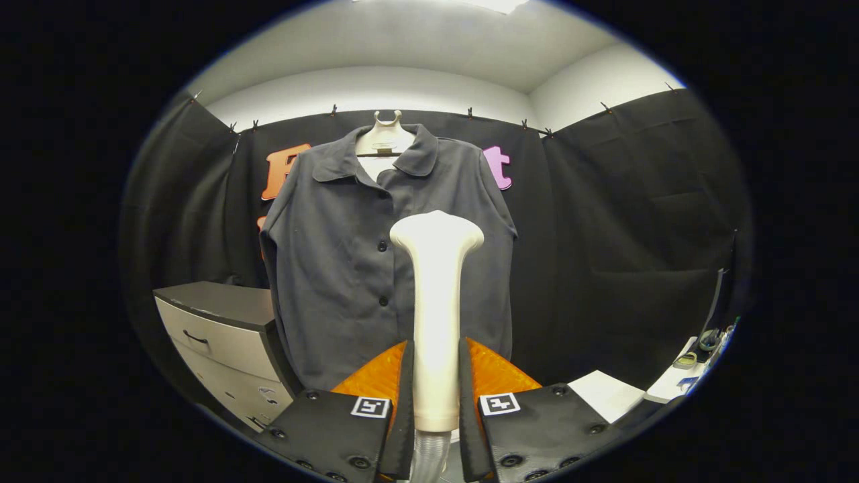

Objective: Iron the clothes twice with a garment steamer, once on the left side and once on the right side.

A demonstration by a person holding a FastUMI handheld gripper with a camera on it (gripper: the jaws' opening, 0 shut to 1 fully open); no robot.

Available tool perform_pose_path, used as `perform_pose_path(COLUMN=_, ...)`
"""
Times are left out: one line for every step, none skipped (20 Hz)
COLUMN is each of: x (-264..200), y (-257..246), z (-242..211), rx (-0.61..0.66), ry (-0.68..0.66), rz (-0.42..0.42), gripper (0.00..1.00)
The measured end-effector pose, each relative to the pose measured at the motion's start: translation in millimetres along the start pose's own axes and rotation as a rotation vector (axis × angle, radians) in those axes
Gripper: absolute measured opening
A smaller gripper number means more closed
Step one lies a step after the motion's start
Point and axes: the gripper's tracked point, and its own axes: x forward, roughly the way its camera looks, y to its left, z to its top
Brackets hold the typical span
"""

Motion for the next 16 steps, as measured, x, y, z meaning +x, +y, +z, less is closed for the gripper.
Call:
perform_pose_path(x=1.8, y=-1.2, z=0.4, rx=0.005, ry=0.002, rz=0.001, gripper=0.35)
perform_pose_path(x=4.5, y=-2.5, z=1.2, rx=0.008, ry=0.001, rz=0.003, gripper=0.35)
perform_pose_path(x=6.7, y=-3.7, z=3.4, rx=0.010, ry=-0.002, rz=0.005, gripper=0.35)
perform_pose_path(x=9.6, y=-4.1, z=7.1, rx=0.009, ry=-0.008, rz=0.008, gripper=0.35)
perform_pose_path(x=11.8, y=-4.1, z=11.2, rx=0.009, ry=-0.016, rz=0.013, gripper=0.35)
perform_pose_path(x=15.5, y=-4.1, z=15.6, rx=0.012, ry=-0.023, rz=0.018, gripper=0.35)
perform_pose_path(x=19.2, y=-4.1, z=20.4, rx=0.015, ry=-0.028, rz=0.022, gripper=0.35)
perform_pose_path(x=24.8, y=-4.1, z=24.7, rx=0.022, ry=-0.033, rz=0.025, gripper=0.35)
perform_pose_path(x=32.0, y=-4.2, z=27.7, rx=0.027, ry=-0.033, rz=0.026, gripper=0.35)
perform_pose_path(x=39.0, y=-5.2, z=30.5, rx=0.034, ry=-0.035, rz=0.024, gripper=0.35)
perform_pose_path(x=46.5, y=-5.3, z=32.3, rx=0.039, ry=-0.037, rz=0.021, gripper=0.35)
perform_pose_path(x=53.5, y=-6.4, z=33.1, rx=0.041, ry=-0.037, rz=0.015, gripper=0.35)
perform_pose_path(x=60.5, y=-8.0, z=34.2, rx=0.043, ry=-0.037, rz=0.009, gripper=0.35)
perform_pose_path(x=66.8, y=-8.1, z=33.8, rx=0.043, ry=-0.035, rz=0.005, gripper=0.35)
perform_pose_path(x=72.1, y=-8.4, z=31.1, rx=0.042, ry=-0.030, rz=0.001, gripper=0.35)
perform_pose_path(x=76.5, y=-8.1, z=27.0, rx=0.038, ry=-0.023, rz=-0.001, gripper=0.35)
